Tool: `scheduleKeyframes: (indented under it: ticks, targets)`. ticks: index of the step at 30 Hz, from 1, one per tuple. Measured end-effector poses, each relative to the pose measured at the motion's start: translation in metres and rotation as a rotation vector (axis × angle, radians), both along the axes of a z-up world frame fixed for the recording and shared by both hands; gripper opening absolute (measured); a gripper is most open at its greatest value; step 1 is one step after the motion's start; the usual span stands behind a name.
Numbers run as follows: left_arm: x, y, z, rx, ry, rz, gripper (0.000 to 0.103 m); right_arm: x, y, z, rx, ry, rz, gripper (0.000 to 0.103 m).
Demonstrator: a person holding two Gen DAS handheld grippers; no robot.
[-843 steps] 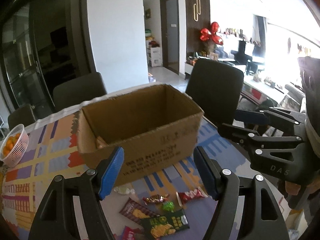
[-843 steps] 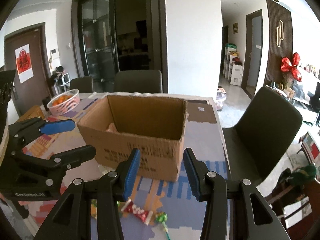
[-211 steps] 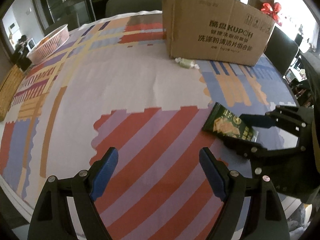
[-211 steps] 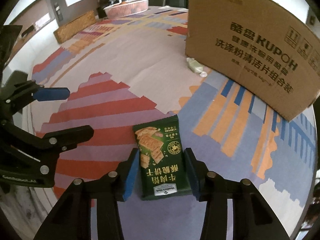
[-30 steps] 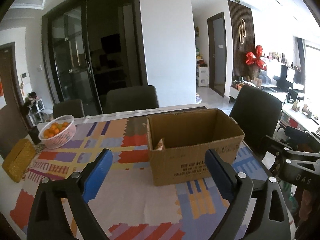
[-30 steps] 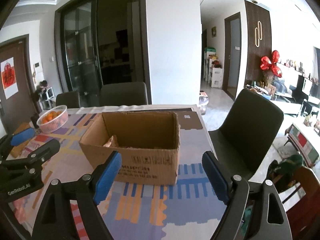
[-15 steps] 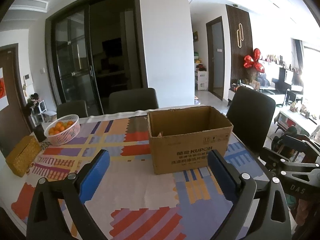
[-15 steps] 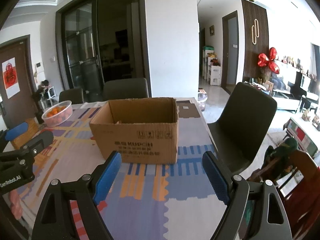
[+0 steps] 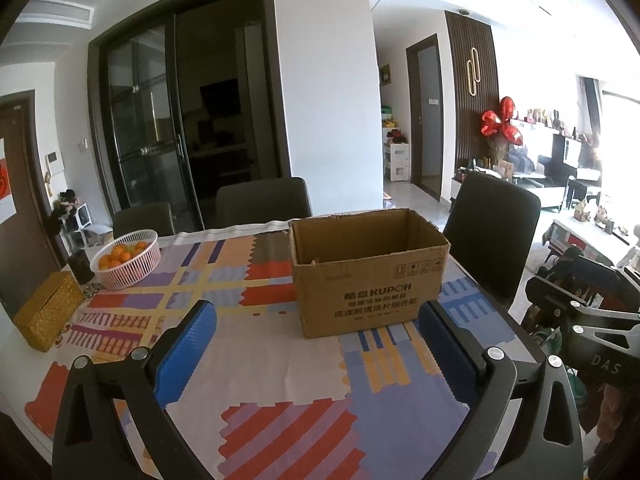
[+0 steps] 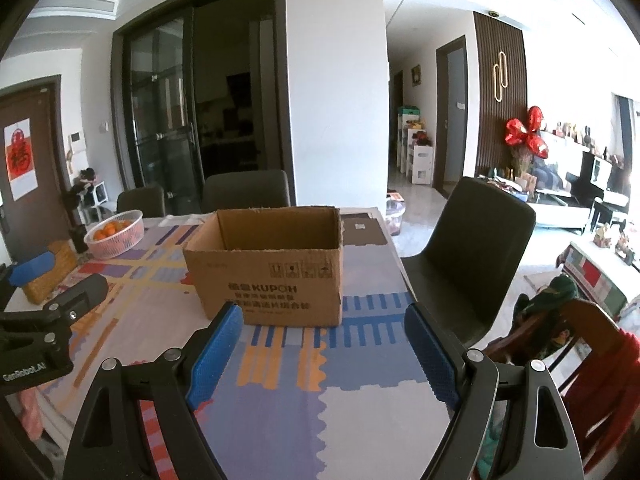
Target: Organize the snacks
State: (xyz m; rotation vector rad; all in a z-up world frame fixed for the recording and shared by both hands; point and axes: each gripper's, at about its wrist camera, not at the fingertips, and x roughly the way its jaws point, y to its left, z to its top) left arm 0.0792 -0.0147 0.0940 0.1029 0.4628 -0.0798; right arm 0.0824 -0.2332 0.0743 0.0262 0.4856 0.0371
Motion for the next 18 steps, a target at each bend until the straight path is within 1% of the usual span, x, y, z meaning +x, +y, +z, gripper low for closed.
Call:
scheduleKeyframes:
  ticks: [10, 18]
  targets:
    - [-0.0015, 0.0019, -0.0011, -0.003, 0.011, 0.023, 0.103, -0.0066, 0.0004, 0.0030, -0.008, -0.025, 0.000, 0.084]
    - [-0.0007, 0.0044, -0.0028, -0.005, 0.017, 0.030, 0.103, -0.0069, 0.0025, 0.0043, -0.009, -0.024, 0.000, 0.084]
